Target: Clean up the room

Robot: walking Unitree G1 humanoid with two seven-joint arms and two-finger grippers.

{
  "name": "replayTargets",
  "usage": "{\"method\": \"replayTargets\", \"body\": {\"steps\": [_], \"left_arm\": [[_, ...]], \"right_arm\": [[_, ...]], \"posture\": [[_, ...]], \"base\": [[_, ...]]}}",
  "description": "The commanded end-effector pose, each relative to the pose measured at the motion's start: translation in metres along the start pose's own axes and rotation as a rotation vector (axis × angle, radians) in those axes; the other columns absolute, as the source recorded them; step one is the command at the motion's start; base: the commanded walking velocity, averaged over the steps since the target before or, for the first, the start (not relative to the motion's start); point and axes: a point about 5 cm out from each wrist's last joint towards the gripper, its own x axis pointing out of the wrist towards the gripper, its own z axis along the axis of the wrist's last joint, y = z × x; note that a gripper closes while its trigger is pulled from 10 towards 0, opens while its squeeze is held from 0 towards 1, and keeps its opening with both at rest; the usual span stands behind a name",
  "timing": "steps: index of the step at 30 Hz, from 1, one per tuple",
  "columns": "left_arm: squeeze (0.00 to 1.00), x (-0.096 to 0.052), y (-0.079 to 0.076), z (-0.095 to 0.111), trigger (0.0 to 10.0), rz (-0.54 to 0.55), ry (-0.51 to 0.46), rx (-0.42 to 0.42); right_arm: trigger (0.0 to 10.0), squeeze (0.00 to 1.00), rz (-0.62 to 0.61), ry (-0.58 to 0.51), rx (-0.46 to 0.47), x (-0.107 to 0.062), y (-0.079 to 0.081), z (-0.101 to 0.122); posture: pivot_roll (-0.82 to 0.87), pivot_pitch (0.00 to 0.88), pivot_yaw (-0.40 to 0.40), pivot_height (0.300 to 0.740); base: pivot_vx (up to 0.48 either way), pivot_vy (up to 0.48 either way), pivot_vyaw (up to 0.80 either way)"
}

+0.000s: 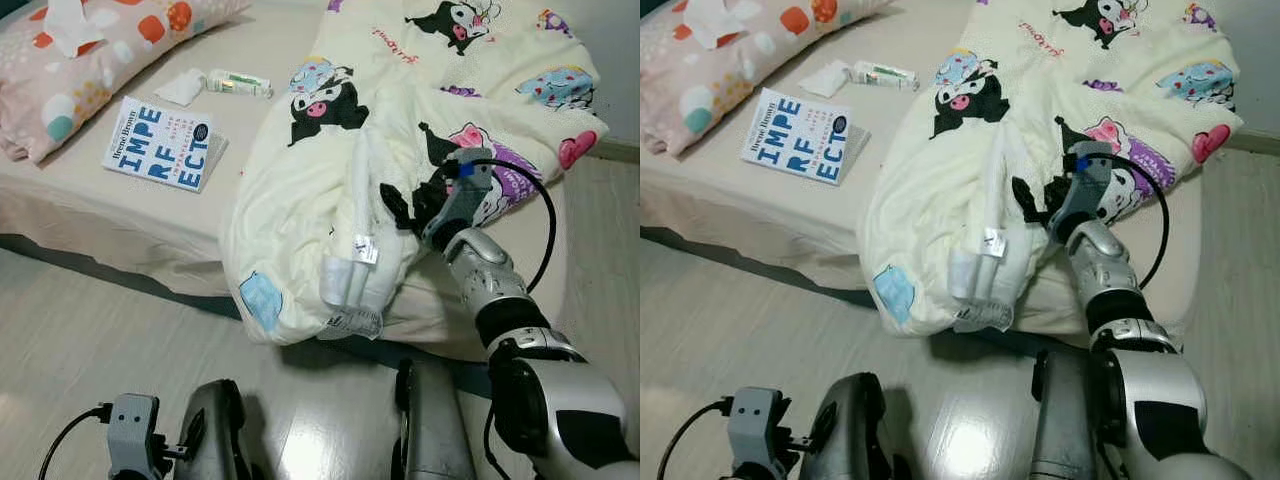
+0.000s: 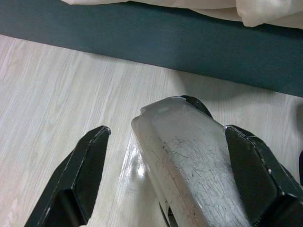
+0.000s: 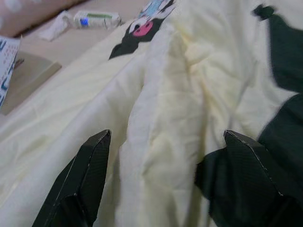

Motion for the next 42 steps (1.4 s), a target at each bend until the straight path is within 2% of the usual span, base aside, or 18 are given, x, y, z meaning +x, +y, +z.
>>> {"method": "replayTargets", "body": {"steps": [1,2,9,10,12,14,19,21,23,26,28,33,35,36,37,38,40,42], "left_arm": [[0.0,-0.024,-0.009,-0.04,10.0,-0.018,0.197,-0.055],[0.0,-0.024,-0.01,-0.039,10.0,-0.02,0.195,-0.058],[0.0,-0.02,-0.015,-0.033,10.0,-0.027,0.172,-0.071],[0.0,-0.004,-0.016,-0.016,10.0,-0.035,0.103,-0.085],[0.0,-0.004,-0.016,-0.016,10.0,-0.035,0.103,-0.085],[0.0,0.01,-0.017,0.0,10.0,-0.041,0.048,-0.092],[0.0,0.025,-0.018,0.016,10.0,-0.046,-0.005,-0.1],[0.0,0.025,-0.018,0.016,10.0,-0.046,-0.005,-0.1],[0.0,0.03,-0.021,0.02,10.0,-0.054,-0.011,-0.109],[0.0,0.032,-0.023,0.02,10.0,-0.058,-0.009,-0.116],[0.0,0.039,-0.03,0.022,10.0,-0.073,-0.009,-0.13],[0.0,0.047,-0.036,0.026,10.0,-0.085,-0.016,-0.143],[0.0,0.055,-0.042,0.03,10.0,-0.095,-0.024,-0.155],[0.0,0.055,-0.042,0.03,10.0,-0.095,-0.024,-0.155],[0.0,0.059,-0.046,0.033,10.0,-0.105,-0.026,-0.161],[0.0,0.059,-0.046,0.033,10.0,-0.105,-0.026,-0.161],[0.0,0.067,-0.053,0.036,10.0,-0.123,-0.024,-0.167],[0.0,0.067,-0.053,0.036,10.0,-0.123,-0.024,-0.167]], "right_arm": [[9.1,0.0,0.008,0.027,-0.019,0.0,0.003,-0.006],[0.0,0.0,-0.013,0.033,-0.034,0.0,0.0,-0.006],[0.0,0.0,-0.08,0.043,-0.046,-0.004,-0.011,-0.006],[0.0,0.0,-0.135,0.029,-0.032,-0.011,-0.022,-0.009],[0.0,0.0,-0.135,0.029,-0.032,-0.011,-0.022,-0.009],[0.0,0.0,-0.179,0.008,-0.012,-0.018,-0.031,-0.011],[0.0,0.0,-0.27,-0.063,0.004,-0.032,-0.048,-0.01],[0.0,0.0,-0.27,-0.063,0.004,-0.032,-0.048,-0.01],[0.0,0.0,-0.358,-0.112,0.001,-0.044,-0.06,-0.009],[0.0,0.0,-0.405,-0.131,-0.004,-0.05,-0.065,-0.01],[0.0,0.0,-0.502,-0.153,-0.033,-0.068,-0.072,-0.018],[0.0,0.0,-0.597,-0.162,-0.063,-0.09,-0.072,-0.031],[0.0,0.0,-0.726,-0.174,-0.049,-0.116,-0.075,-0.042],[0.0,0.0,-0.726,-0.174,-0.049,-0.116,-0.075,-0.042],[0.0,0.0,-0.803,-0.164,-0.002,-0.133,-0.072,-0.054],[0.0,0.0,-0.803,-0.164,-0.002,-0.133,-0.072,-0.054],[0.0,0.0,-0.928,-0.091,0.161,-0.163,-0.056,-0.088],[0.0,0.0,-0.928,-0.091,0.161,-0.163,-0.056,-0.088]], "posture": [[0.13,0.436,0.069,0.497],[0.12,0.434,0.071,0.497],[0.11,0.429,0.074,0.497],[0.09,0.416,0.074,0.497],[0.09,0.416,0.074,0.497],[0.08,0.404,0.073,0.497],[0.06,0.382,0.07,0.497],[0.06,0.382,0.07,0.497],[0.04,0.363,0.065,0.497],[0.04,0.363,0.065,0.497],[0.0,0.341,0.055,0.497],[-0.03,0.316,0.048,0.497],[-0.05,0.302,0.046,0.497],[-0.05,0.302,0.046,0.497],[-0.07,0.291,0.044,0.497],[-0.07,0.291,0.044,0.497],[-0.1,0.275,0.042,0.497],[-0.1,0.275,0.042,0.497]], "base": [[0.0,0.0,0.0],[0.0,0.0,0.0],[0.0,0.0,0.0],[0.0,0.0,0.0],[0.0,0.0,0.0],[0.0,0.0,0.0],[0.0,0.0,0.0],[0.0,0.0,0.0],[0.0,0.0,0.0],[0.0,0.0,0.0],[0.0,0.0,0.0],[0.0,0.0,0.0],[0.0,0.0,0.0],[0.0,0.0,0.0],[0.0,0.0,0.0],[0.0,0.0,0.0],[0.0,0.0,0.0],[0.0,0.0,0.0]]}}
